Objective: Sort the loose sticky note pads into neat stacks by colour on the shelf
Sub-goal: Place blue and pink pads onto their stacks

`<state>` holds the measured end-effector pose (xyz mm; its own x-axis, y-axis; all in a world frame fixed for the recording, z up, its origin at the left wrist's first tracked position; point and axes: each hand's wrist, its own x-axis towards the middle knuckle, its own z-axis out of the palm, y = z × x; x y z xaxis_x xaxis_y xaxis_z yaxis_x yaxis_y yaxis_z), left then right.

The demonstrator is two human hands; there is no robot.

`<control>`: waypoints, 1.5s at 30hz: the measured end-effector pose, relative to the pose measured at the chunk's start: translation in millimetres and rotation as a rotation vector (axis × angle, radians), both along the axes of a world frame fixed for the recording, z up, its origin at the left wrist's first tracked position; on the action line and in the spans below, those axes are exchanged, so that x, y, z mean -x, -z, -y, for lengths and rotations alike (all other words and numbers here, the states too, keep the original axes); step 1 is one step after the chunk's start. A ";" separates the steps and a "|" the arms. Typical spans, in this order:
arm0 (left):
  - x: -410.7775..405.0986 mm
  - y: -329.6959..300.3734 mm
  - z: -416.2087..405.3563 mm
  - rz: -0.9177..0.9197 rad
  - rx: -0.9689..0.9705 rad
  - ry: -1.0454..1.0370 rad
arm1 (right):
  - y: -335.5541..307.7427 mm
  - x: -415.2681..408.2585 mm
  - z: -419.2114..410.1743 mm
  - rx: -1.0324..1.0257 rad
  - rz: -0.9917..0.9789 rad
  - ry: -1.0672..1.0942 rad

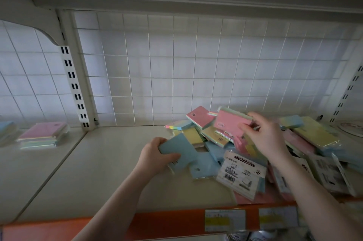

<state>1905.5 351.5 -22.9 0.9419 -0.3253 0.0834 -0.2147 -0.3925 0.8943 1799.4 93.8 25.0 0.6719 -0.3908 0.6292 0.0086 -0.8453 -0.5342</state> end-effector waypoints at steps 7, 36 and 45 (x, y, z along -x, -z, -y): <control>2.3 -10.2 -11.4 -0.156 0.376 -0.058 | -14.7 -5.9 -13.1 -0.444 -0.002 -0.130; -100.3 -23.2 -364.2 -0.153 0.552 -0.380 | -11.0 -184.9 -338.7 -0.589 -0.235 -0.452; -146.4 -13.7 -450.0 -0.236 0.529 -0.355 | -3.2 -263.0 -427.9 -0.689 -0.263 -0.372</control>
<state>2051.8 801.5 -9.2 0.9966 0.0348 -0.0748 0.0710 0.1003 0.9924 2062.4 521.7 28.3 0.9254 -0.3544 0.1340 0.0259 -0.2938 -0.9555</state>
